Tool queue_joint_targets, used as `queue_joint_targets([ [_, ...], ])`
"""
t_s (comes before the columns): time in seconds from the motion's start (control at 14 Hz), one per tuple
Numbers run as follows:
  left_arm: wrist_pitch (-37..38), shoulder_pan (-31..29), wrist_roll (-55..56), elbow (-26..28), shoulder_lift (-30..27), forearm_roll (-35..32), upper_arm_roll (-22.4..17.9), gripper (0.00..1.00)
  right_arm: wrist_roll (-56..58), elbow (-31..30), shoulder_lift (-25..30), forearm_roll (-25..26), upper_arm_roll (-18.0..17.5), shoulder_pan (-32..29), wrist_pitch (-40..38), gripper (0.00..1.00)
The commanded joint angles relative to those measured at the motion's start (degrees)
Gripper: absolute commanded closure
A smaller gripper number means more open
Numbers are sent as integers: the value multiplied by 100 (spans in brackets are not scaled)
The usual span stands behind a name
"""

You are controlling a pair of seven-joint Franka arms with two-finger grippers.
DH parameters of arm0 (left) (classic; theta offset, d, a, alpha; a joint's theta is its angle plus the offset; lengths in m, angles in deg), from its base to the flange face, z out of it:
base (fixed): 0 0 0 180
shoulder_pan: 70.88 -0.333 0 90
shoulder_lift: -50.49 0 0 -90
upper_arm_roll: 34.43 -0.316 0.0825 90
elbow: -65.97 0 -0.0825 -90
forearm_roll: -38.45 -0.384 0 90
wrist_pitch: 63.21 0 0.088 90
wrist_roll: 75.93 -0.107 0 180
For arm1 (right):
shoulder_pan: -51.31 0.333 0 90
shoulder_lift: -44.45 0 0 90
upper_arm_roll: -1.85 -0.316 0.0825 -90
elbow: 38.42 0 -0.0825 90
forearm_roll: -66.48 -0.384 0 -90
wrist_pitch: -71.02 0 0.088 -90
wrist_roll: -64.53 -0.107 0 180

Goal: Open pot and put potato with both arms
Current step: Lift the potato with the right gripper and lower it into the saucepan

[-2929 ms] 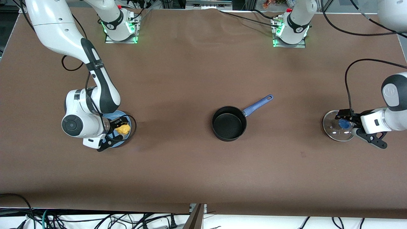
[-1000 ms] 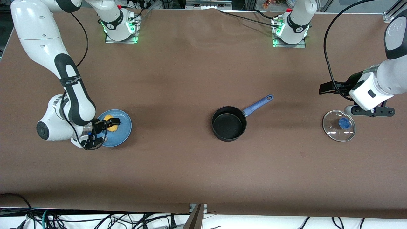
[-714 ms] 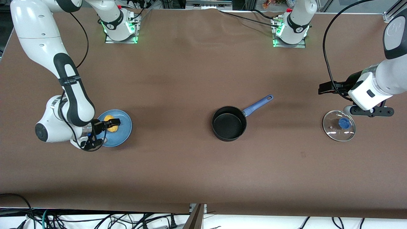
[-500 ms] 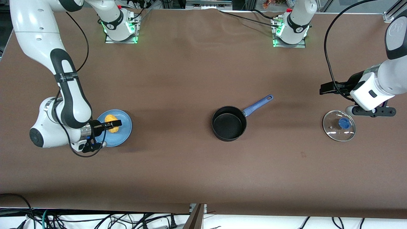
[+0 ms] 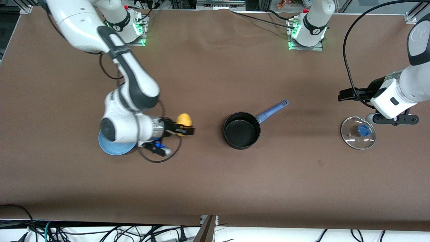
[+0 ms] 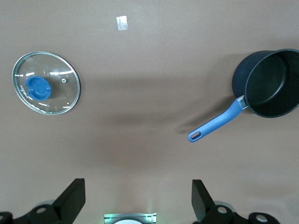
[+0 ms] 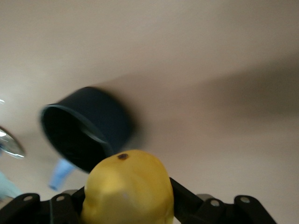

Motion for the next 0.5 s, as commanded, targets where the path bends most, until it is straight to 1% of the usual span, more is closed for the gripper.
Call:
queue_joint_targets([
  [0.0, 51, 12, 54, -215, 68, -142, 1, 0, -1012, 154, -354, -428, 4, 827, 1445, 97],
  [0.07, 51, 12, 54, -215, 68, -142, 1, 0, -1259, 224, -486, -464, 4, 1109, 2061, 94],
  [0.14, 51, 12, 63, -215, 77, -151, 1, 0, -1496, 346, -670, -465, 4, 1373, 2580, 79],
  [0.21, 51, 12, 63, -215, 77, -151, 1, 0, -1603, 452, -837, -456, 13, 1558, 2942, 62],
  [0.29, 51, 12, 63, -215, 77, -151, -7, 0, -1674, 470, -926, -456, 5, 1629, 3155, 7],
  [0.36, 51, 12, 63, -215, 77, -151, 1, 0, -1735, 471, -935, -456, 13, 1656, 3218, 0],
  [0.43, 51, 12, 63, -215, 77, -142, -7, 0, -1779, 471, -927, -456, 13, 1665, 3210, 0],
])
